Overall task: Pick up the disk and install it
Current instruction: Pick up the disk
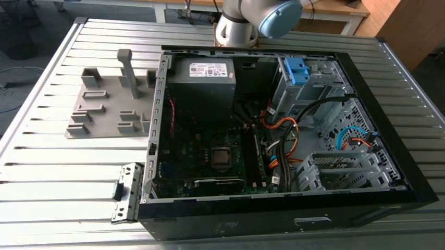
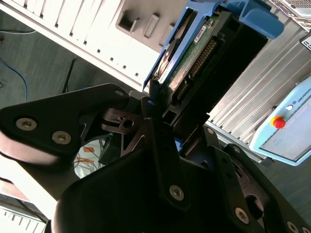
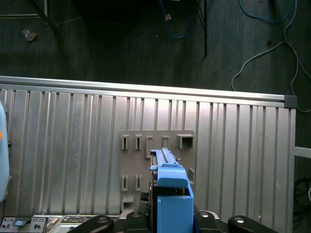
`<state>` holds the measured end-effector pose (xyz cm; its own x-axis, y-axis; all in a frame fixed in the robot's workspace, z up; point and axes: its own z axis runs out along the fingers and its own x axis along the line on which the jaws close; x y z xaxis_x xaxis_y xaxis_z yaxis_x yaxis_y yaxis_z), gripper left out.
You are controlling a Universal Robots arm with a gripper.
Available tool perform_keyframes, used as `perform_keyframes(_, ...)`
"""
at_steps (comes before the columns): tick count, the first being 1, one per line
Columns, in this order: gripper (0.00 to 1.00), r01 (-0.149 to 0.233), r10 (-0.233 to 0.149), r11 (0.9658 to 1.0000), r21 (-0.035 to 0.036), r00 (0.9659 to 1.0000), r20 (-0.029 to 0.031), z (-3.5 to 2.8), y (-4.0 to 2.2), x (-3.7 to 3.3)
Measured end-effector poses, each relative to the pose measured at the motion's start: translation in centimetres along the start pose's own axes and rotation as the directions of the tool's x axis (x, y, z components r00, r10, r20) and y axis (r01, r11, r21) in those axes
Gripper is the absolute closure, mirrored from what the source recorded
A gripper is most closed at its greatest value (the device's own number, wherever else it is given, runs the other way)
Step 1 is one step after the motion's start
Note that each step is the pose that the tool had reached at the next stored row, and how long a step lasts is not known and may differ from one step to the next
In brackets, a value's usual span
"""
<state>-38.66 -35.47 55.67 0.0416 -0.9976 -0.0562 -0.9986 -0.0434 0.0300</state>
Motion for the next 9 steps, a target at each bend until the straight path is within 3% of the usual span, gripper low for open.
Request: perform_keyframes(9, 0.64, 0.0, 0.0, 1.0, 0.0001, 1.0, -0.0003, -0.02, 0.02, 0.36)
